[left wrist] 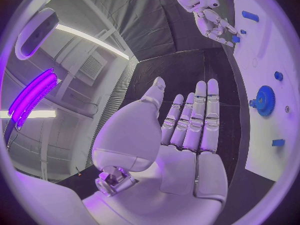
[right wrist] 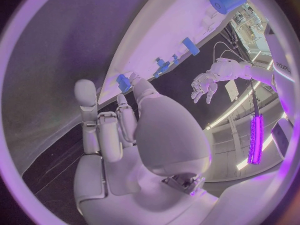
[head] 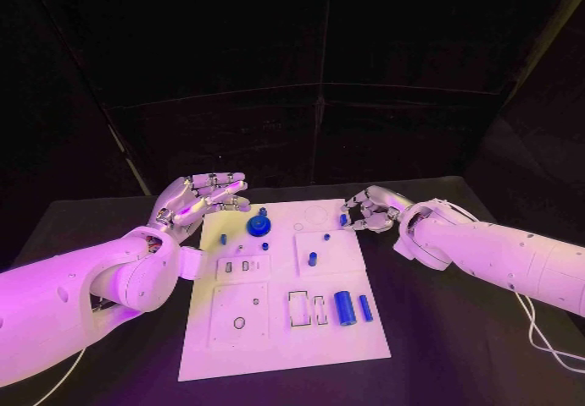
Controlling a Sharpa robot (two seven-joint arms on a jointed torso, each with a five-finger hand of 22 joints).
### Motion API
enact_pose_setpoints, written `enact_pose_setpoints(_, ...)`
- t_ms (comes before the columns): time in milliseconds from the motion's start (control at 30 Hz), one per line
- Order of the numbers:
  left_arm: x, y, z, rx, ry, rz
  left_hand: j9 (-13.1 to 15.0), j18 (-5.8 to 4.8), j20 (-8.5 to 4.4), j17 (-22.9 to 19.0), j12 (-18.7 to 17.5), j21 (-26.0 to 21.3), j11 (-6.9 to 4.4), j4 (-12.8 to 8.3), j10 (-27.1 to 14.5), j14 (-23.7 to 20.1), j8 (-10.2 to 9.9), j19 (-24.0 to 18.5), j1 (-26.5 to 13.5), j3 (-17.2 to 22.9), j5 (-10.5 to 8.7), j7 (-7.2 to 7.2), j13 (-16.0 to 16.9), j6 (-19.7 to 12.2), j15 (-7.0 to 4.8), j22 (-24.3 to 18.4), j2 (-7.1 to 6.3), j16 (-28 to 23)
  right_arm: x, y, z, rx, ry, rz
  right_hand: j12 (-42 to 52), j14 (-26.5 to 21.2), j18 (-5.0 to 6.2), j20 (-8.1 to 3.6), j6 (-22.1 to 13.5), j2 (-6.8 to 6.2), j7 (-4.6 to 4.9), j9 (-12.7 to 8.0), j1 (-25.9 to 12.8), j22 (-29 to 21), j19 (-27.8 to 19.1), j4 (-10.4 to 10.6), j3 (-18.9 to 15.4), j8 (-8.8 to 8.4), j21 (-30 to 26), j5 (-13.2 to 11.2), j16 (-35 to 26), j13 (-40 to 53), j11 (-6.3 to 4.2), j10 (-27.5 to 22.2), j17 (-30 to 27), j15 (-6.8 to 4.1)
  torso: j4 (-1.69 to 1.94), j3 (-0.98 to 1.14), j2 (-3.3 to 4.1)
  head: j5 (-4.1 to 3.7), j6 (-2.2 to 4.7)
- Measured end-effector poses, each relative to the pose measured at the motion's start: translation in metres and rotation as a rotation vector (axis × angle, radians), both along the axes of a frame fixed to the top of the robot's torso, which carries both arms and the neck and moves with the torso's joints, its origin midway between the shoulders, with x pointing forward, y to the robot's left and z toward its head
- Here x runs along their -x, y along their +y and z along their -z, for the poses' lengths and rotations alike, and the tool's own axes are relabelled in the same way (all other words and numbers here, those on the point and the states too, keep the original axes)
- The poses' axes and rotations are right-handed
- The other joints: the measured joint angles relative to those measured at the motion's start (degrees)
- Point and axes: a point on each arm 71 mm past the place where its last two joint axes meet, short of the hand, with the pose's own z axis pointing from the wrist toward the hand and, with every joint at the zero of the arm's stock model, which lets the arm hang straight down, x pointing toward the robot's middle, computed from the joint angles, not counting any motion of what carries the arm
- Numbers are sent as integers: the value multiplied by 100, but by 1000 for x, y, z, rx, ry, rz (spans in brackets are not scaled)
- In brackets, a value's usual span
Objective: Assemble the parts on the task board
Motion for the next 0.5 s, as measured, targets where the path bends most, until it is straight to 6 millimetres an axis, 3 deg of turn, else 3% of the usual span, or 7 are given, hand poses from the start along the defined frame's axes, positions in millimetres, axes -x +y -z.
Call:
enact_pose_setpoints(200, 0, 0, 0, 0, 1, 0, 0, 0, 0, 0, 0, 0, 0, 0, 0, 0, 0, 0, 0, 0, 0, 0, 0, 0, 0, 0, 0, 0, -1, 2, 2, 4, 9, 3, 28, 0, 0, 0, 66, 3, -24, 7, 1, 14, 0, -12, -12, 27, 0, -12, 21, 4, -1, 2, 0, 0, 0, 4, 1, -4, -9)
enact_pose_setpoints(367, 0, 0, 0, -1, 2, 0, 0, 0, 0, 0, 0, 0, 0, 0, 0, 0, 0, 0, 0, 0, 0, 0, 0, 0, 0, 0, 0, 0, -2, 4, 4, 6, 14, 9, 51, 0, 0, 0, 187, 232, -41, 18, -31, 34, 0, -30, 7, 111, 0, -152, 21, 15, -22, 22, 0, 0, 0, 5, 1, -12, -7)
enact_pose_setpoints(500, 0, -1, 1, 0, 2, 1, 0, 0, 0, 0, 0, 0, 0, 0, 0, 0, 0, 0, 0, 0, 0, 0, 0, 0, 0, 0, 0, 0, -3, 6, 6, 7, 18, 16, 51, 0, 0, -22, 246, 284, -45, 18, -28, 41, 22, -44, 57, 138, 0, -197, 21, 12, -42, 42, 0, 0, 5, 5, 1, -12, -14)
